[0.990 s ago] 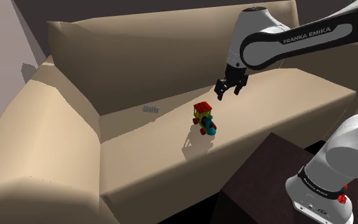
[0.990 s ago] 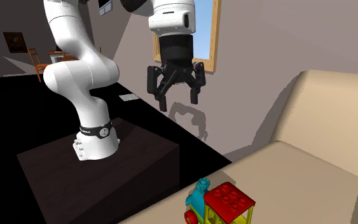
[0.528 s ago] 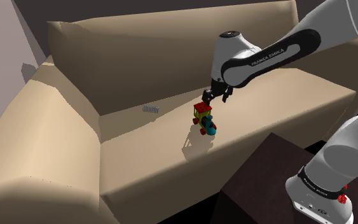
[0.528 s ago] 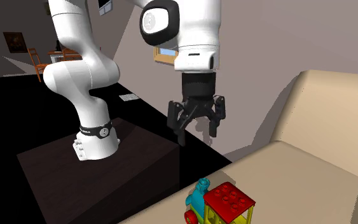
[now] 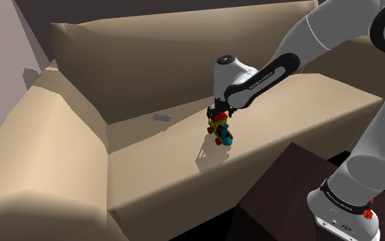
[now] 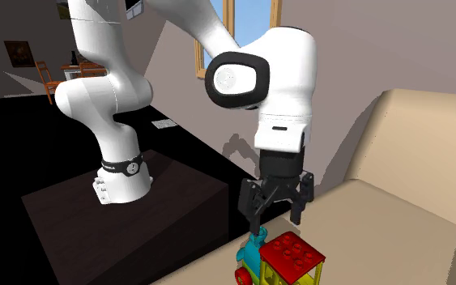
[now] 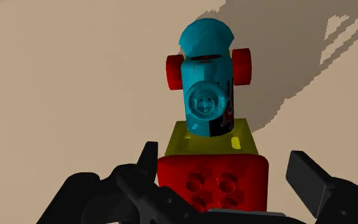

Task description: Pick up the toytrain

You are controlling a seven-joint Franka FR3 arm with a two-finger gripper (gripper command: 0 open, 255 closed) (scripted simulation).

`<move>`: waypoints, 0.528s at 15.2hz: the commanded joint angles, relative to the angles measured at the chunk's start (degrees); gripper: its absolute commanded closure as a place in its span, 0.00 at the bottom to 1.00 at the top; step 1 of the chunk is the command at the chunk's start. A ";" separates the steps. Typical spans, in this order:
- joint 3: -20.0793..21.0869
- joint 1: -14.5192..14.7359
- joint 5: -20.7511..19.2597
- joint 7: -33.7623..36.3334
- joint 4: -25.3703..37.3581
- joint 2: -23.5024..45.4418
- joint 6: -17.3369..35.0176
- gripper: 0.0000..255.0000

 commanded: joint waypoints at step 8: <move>-1.60 0.78 -5.47 5.12 0.28 6.30 5.28 0.00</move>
